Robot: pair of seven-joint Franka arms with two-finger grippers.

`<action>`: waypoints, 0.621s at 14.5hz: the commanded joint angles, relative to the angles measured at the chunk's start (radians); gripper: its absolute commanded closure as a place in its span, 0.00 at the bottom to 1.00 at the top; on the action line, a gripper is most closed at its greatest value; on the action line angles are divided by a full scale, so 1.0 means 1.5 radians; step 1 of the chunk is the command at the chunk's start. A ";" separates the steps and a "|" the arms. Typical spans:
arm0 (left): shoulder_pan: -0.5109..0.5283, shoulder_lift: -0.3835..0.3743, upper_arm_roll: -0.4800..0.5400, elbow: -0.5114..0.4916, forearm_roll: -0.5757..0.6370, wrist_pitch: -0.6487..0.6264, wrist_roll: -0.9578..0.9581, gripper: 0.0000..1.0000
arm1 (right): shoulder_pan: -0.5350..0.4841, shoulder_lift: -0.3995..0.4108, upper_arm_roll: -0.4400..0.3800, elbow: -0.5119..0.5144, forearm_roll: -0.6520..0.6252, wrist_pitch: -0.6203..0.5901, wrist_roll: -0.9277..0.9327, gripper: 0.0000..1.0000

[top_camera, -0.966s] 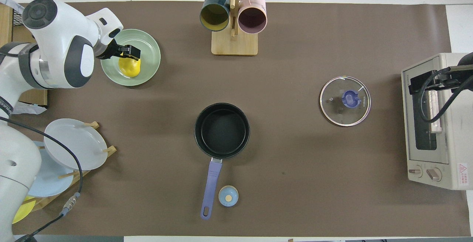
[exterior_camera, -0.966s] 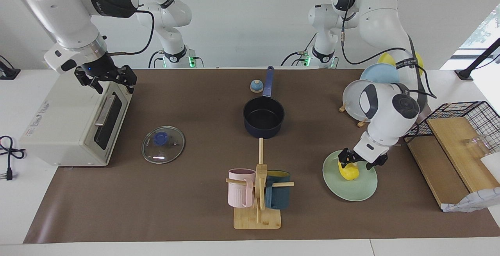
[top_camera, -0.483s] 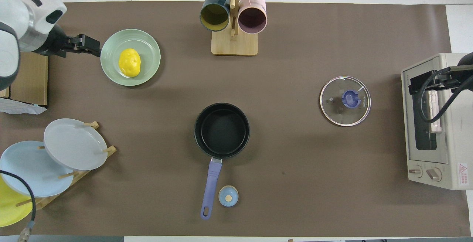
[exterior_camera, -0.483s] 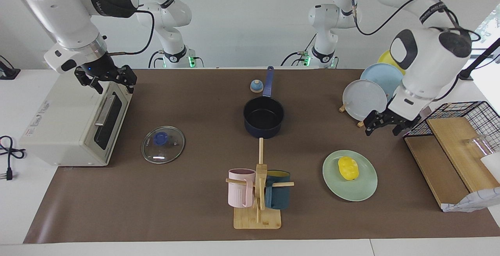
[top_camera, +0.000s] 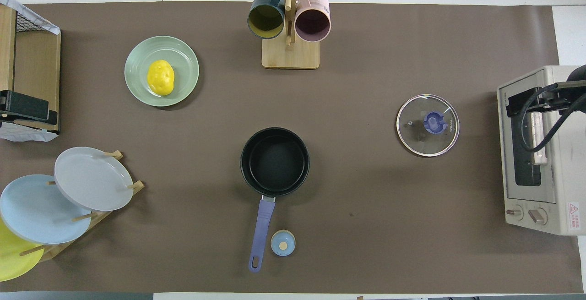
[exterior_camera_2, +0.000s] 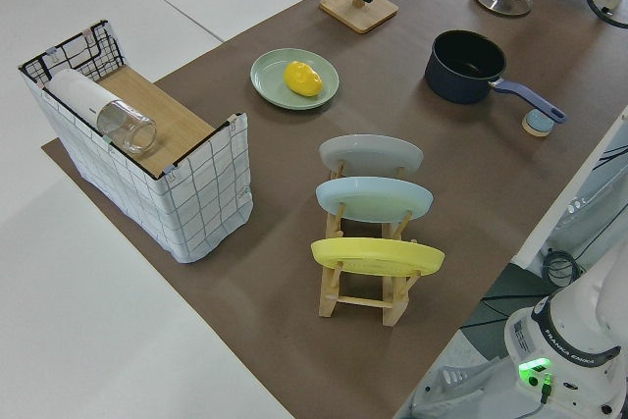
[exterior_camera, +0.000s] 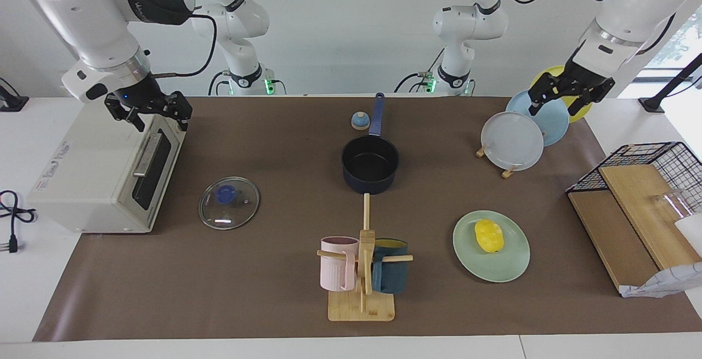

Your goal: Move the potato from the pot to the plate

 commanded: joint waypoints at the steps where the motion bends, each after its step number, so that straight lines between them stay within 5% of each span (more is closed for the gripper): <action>1: -0.006 -0.054 -0.004 -0.094 0.013 0.022 -0.013 0.00 | -0.004 0.002 0.003 0.006 0.004 -0.013 0.009 0.00; 5: -0.005 -0.036 -0.006 -0.068 0.029 0.039 -0.011 0.00 | -0.004 0.002 0.003 0.006 0.004 -0.013 0.010 0.00; 9: 0.002 0.038 -0.011 0.057 0.042 -0.024 -0.008 0.00 | -0.004 0.002 0.003 0.006 0.004 -0.013 0.009 0.00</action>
